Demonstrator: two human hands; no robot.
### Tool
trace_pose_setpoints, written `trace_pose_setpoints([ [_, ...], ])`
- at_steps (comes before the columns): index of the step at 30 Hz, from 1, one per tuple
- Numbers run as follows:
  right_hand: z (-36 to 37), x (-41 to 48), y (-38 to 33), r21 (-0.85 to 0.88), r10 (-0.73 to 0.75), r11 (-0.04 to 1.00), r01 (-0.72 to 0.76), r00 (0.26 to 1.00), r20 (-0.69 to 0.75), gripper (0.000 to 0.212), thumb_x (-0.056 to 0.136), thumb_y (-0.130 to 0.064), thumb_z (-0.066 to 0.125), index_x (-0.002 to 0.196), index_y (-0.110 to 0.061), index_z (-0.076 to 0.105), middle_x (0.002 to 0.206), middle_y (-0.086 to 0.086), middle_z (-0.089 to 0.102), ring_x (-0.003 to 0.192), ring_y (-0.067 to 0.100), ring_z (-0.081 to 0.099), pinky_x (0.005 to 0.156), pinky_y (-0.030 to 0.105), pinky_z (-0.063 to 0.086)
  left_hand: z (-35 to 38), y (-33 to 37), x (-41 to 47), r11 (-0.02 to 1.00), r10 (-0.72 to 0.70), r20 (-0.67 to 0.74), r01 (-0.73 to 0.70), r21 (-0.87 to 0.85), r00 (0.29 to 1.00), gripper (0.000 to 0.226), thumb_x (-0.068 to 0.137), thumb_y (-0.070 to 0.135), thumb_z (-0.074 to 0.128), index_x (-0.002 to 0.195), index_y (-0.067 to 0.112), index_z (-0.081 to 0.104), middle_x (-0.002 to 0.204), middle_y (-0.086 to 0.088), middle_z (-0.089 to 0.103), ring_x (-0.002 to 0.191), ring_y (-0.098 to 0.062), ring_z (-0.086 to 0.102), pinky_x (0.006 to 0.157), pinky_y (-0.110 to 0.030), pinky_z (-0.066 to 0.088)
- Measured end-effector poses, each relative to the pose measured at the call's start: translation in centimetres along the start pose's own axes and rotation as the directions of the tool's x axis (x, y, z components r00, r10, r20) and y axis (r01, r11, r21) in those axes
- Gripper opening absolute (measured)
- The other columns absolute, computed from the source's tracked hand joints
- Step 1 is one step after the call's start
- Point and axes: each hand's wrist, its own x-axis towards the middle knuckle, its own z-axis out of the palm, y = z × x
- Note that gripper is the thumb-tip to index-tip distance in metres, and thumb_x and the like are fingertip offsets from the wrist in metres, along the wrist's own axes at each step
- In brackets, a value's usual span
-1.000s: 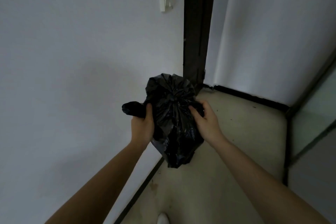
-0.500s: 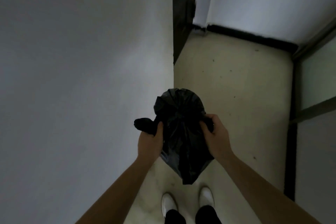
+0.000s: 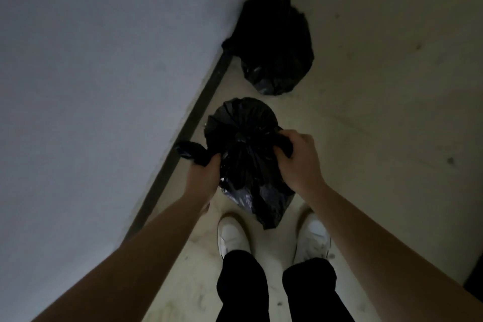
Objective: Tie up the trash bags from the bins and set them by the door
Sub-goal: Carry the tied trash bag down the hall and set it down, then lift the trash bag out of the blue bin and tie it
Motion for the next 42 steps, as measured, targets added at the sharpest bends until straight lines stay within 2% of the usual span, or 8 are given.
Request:
trace_pose_setpoints([
  [6, 4.4, 5.7, 2.1, -0.008, -0.091, 0.996, 0.091, 0.995, -0.032, 0.04, 0.104, -0.022, 0.047, 0.143, -0.017, 0.051, 0.118, 0.009, 0.056, 0.093, 0.006, 0.046, 0.076, -0.002, 0.028, 2.1, -0.9, 7.7, 0.99, 0.102, -0.144, -0.114, -0.078, 0.984, 0.039, 0.097, 0.037, 0.056, 0.132, 0.02, 0.057, 0.117, -0.005, 0.068, 0.105, -0.025, 0.065, 0.09, -0.041, 0.054],
  [10, 5.9, 7.6, 2.1, 0.15, 0.071, 0.984, -0.099, 0.981, 0.18, 0.049, 0.108, -0.029, 0.037, 0.157, -0.025, 0.03, 0.15, -0.007, 0.044, 0.129, 0.01, 0.045, 0.11, 0.022, 0.032, 2.5, -1.1, 9.7, 0.985, 0.077, -0.064, -0.086, -0.152, 0.995, 0.072, 0.082, 0.056, 0.06, 0.146, 0.027, 0.046, 0.133, 0.004, 0.061, 0.121, -0.019, 0.059, 0.108, -0.045, 0.045],
  [13, 6.3, 7.7, 1.5, 0.346, 0.242, 0.871, -0.349, 0.917, 0.317, 0.044, 0.108, -0.017, 0.039, 0.152, -0.016, 0.038, 0.151, 0.007, 0.047, 0.131, 0.025, 0.051, 0.117, 0.039, 0.035, 2.6, -1.6, 8.9, 0.975, 0.142, -0.025, -0.145, -0.169, 0.989, 0.042, 0.092, 0.045, 0.056, 0.132, 0.032, 0.056, 0.127, 0.005, 0.064, 0.118, -0.015, 0.061, 0.105, -0.044, 0.048],
  [17, 4.1, 5.8, -1.1, 0.251, 0.183, 0.936, -0.248, 0.949, 0.255, 0.041, 0.108, -0.016, 0.036, 0.147, -0.016, 0.045, 0.144, 0.008, 0.055, 0.132, 0.024, 0.052, 0.115, 0.043, 0.038, 1.3, 0.2, 5.9, 0.956, 0.292, -0.157, -0.282, 0.08, 0.944, 0.025, 0.101, 0.033, 0.047, 0.113, 0.018, 0.064, 0.098, 0.005, 0.064, 0.097, -0.018, 0.061, 0.086, -0.034, 0.049],
  [22, -4.2, 3.2, -8.4, 0.045, 0.039, 0.998, -0.04, 0.999, 0.008, 0.04, 0.108, -0.029, 0.036, 0.143, -0.019, 0.051, 0.143, -0.001, 0.055, 0.132, 0.016, 0.05, 0.101, 0.017, 0.03, -3.5, 7.8, -0.1, 0.765, 0.588, -0.219, -0.447, 0.463, 0.779, 0.032, 0.106, 0.032, 0.038, 0.121, 0.016, 0.06, 0.117, -0.004, 0.063, 0.108, -0.023, 0.059, 0.087, -0.03, 0.04],
  [28, -18.2, -2.3, -23.6, -0.257, -0.36, 0.921, 0.292, 0.89, -0.281, 0.043, 0.107, -0.033, 0.038, 0.144, -0.013, 0.048, 0.144, 0.01, 0.054, 0.129, 0.03, 0.052, 0.107, 0.038, 0.039, -8.0, 23.7, -14.7, 0.279, 0.948, -0.059, -0.723, 0.633, 0.313, 0.029, 0.105, 0.024, 0.039, 0.108, 0.008, 0.063, 0.118, -0.012, 0.06, 0.106, -0.031, 0.058, 0.084, -0.043, 0.05],
  [34, -36.7, -13.1, -46.4, -0.523, -0.73, 0.681, 0.512, 0.532, -0.43, 0.051, 0.105, -0.038, 0.037, 0.148, -0.012, 0.044, 0.153, 0.016, 0.045, 0.137, 0.034, 0.045, 0.112, 0.047, 0.039, -15.1, 44.6, -37.5, -0.141, 0.97, -0.058, -0.744, 0.653, -0.234, 0.038, 0.106, 0.03, 0.044, 0.129, 0.006, 0.061, 0.144, -0.018, 0.053, 0.129, -0.032, 0.053, 0.098, -0.045, 0.051],
  [42, -53.1, -34.7, -71.3, -0.607, -0.876, 0.409, 0.681, 0.105, -0.471, 0.056, 0.106, -0.044, 0.032, 0.154, -0.016, 0.033, 0.162, 0.011, 0.03, 0.148, 0.026, 0.031, 0.121, 0.045, 0.025, -29.2, 57.5, -68.7, -0.239, 0.76, -0.215, -0.571, 0.786, -0.614, 0.043, 0.106, 0.031, 0.038, 0.135, 0.003, 0.055, 0.147, -0.023, 0.047, 0.136, -0.037, 0.044, 0.109, -0.045, 0.037],
])
